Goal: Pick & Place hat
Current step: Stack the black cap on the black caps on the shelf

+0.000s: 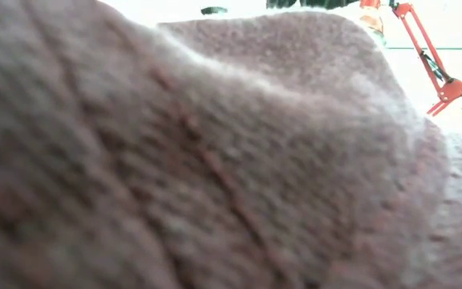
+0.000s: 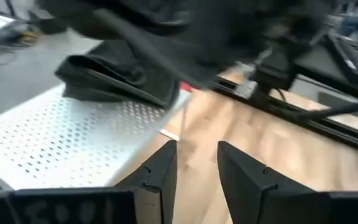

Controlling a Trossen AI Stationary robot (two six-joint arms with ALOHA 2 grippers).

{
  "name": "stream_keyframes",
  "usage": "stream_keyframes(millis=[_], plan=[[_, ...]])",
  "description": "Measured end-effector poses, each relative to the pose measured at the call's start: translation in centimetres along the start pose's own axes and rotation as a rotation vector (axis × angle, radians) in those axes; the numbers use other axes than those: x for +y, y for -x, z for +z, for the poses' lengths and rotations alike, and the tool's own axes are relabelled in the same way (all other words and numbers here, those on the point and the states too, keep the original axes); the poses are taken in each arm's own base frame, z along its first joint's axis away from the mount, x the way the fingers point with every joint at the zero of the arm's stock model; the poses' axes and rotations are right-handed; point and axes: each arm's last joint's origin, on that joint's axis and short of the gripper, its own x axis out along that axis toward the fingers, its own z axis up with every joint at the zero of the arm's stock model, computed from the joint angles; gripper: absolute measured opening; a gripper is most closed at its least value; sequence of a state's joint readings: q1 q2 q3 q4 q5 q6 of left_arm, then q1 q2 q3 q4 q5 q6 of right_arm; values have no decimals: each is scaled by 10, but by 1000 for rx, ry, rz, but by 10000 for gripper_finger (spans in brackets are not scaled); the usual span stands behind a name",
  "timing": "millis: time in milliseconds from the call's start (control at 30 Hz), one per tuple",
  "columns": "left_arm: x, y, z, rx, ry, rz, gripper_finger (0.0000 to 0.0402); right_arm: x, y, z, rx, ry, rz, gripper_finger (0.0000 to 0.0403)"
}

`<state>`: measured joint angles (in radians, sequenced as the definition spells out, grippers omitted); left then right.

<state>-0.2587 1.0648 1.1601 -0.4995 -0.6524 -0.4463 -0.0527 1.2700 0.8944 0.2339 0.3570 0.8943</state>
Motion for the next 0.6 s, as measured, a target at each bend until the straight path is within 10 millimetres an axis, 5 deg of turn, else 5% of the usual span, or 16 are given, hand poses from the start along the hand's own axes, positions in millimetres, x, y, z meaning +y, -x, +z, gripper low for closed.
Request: stream_keyframes(millis=[367, 600], plan=[[13, 19, -33, 139, -51, -263, 112, -53, -7, 65, 54, -144, -23, 12], [27, 20, -56, 134, 15, -233, 112, -76, -16, 75, 126, -199, -38, 13]])
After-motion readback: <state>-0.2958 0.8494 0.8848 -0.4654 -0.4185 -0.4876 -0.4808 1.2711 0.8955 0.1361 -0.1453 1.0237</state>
